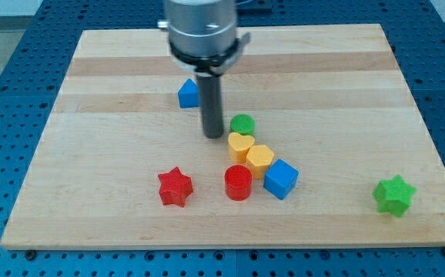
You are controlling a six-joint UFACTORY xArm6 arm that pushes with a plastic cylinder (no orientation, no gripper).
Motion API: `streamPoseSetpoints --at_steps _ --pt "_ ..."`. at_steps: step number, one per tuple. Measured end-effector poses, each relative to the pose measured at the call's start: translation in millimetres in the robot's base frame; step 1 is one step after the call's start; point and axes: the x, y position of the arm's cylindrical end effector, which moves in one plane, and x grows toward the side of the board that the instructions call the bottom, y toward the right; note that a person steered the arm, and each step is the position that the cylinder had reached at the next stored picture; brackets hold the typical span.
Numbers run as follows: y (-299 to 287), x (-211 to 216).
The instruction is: Move the blue cube along with yellow blocks close to the blue triangle
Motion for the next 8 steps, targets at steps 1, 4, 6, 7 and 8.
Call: streamPoseSetpoints --at_steps 1,4,6,7,8 --pt "44.5 0.0" --pt "111.5 32.1" --pt "114.3 82.4" --pt "114.3 111.9" --pt "114.9 140.7"
